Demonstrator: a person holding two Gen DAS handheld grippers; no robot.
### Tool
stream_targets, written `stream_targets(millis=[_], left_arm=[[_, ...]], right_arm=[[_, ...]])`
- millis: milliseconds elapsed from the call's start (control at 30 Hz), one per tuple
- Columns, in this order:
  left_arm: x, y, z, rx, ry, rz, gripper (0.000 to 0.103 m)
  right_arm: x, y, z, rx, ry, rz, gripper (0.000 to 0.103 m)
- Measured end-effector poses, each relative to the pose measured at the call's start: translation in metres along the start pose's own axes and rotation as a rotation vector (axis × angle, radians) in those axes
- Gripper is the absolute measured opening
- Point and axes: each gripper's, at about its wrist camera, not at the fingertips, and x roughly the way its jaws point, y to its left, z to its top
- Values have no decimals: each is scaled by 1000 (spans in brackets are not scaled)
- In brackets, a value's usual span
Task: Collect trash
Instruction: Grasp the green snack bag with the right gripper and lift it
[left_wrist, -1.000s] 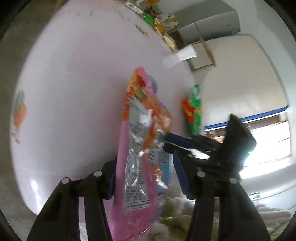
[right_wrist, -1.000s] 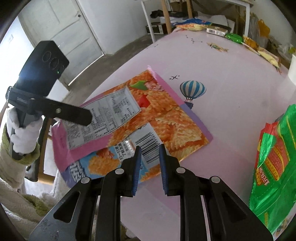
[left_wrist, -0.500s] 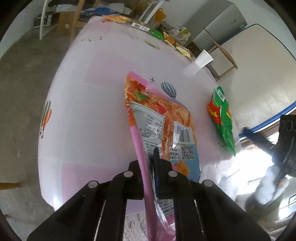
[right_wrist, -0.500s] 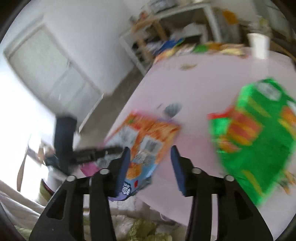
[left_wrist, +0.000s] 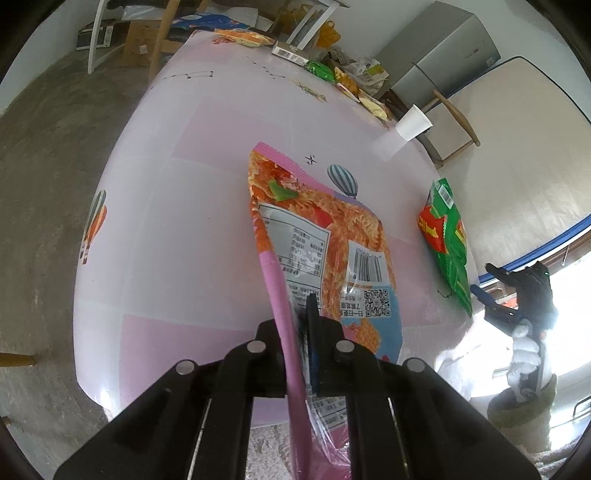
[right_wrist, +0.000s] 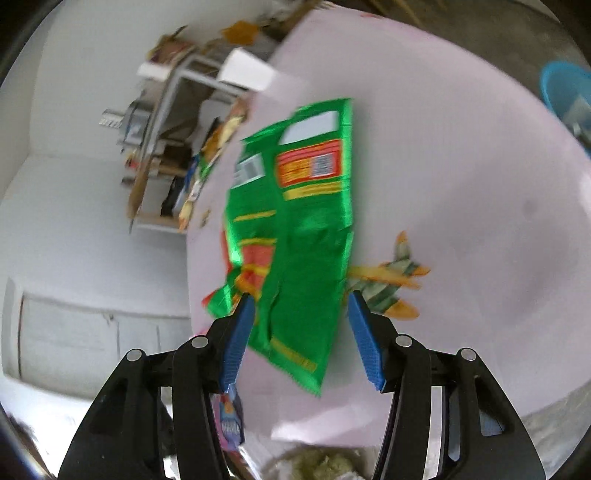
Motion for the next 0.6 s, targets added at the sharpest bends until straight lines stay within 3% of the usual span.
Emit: stream_targets(millis=[267,400,600], left_arm=[[0,0,0,-2,-1,3,6],[0,0,-1,-4,0,2,6],[-1,1,-2,-13,-8,-2,6]], right_arm=[[19,-6,6,51,7,-1,29],[21,-12,7,63,6,-36,8],[10,10,1,-74,-57,-120,3]])
